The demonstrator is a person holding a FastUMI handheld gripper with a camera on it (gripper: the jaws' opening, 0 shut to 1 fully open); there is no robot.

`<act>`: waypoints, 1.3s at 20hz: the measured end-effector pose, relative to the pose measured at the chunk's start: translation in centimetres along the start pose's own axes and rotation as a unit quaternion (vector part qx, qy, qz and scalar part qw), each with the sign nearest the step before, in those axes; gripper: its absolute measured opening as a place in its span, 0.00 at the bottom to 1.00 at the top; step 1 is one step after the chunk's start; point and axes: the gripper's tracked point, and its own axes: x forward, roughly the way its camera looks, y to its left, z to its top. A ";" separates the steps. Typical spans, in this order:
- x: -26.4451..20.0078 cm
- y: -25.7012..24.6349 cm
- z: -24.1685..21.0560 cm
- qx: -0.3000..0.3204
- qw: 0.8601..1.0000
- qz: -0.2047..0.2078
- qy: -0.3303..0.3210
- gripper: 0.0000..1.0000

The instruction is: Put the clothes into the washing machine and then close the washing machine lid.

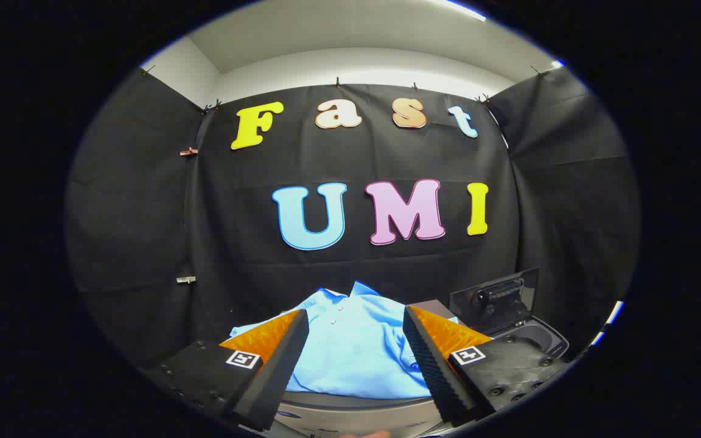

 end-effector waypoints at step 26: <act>1.0 0.8 -1.4 -0.020 1.000 0.012 0.012 0.98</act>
